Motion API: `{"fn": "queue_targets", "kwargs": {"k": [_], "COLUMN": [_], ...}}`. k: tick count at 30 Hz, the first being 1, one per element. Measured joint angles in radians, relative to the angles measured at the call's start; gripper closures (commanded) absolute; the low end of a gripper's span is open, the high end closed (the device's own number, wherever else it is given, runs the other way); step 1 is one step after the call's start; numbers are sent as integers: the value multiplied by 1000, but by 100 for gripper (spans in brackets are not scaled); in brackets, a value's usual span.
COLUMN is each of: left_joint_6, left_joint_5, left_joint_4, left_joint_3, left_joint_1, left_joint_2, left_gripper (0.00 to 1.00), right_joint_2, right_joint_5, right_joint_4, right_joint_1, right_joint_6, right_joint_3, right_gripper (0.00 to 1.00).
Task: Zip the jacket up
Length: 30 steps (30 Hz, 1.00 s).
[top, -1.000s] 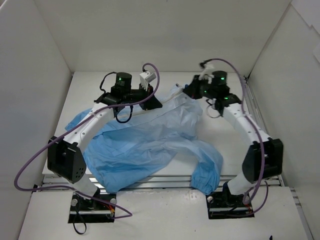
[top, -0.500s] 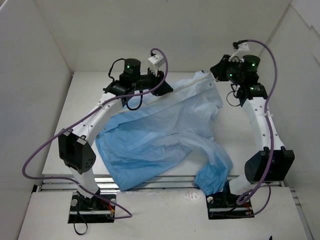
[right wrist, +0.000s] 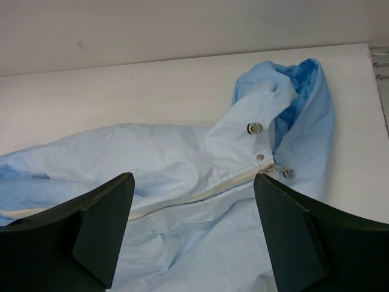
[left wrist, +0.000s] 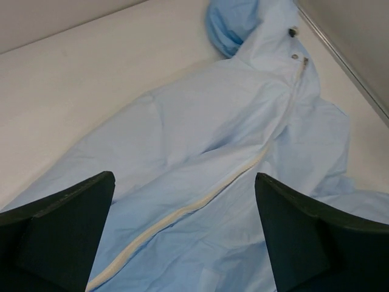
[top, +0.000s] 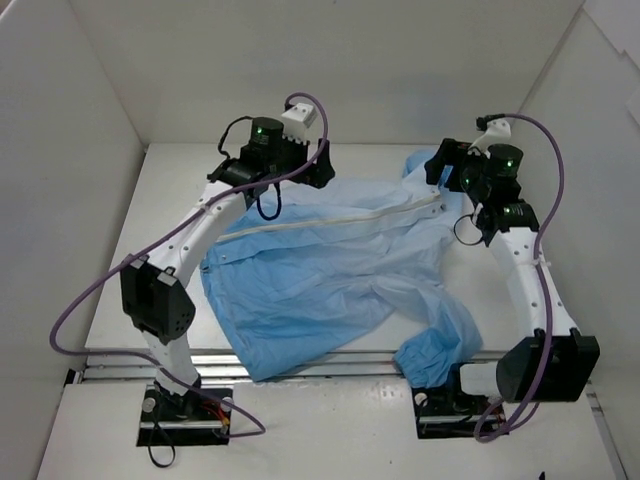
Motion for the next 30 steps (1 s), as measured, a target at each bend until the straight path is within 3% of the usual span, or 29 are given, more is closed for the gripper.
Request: {"fn": "queue_targets", "kwargs": {"k": [2,4,14,21,30], "left_joint_6": [-1,-1,-49,-98,-141], "left_joint_5": [-94,-187,-528,-638,-733], "left_joint_4": [-18,-48,-152,-213,-261], "left_joint_3": [-30,-56,-177,-364,-578], "left_joint_1": [0,0,2,12,61], "left_joint_2": [-47,-99,-311,-467,-777], "left_gripper": [3,2,0,0,0], "right_joint_2": [-43,-94,-335,-428,-438], "right_joint_5": [22,42,138,159,146], "right_joint_4": [0,-1,0,-16,-26], "right_joint_1": [0,-1,-2,-2,-2], "right_joint_6": [4,3,40,94,136], "right_joint_3": [-30,-60,-240,-326,-340], "right_gripper": [7,3,3,2,2]}}
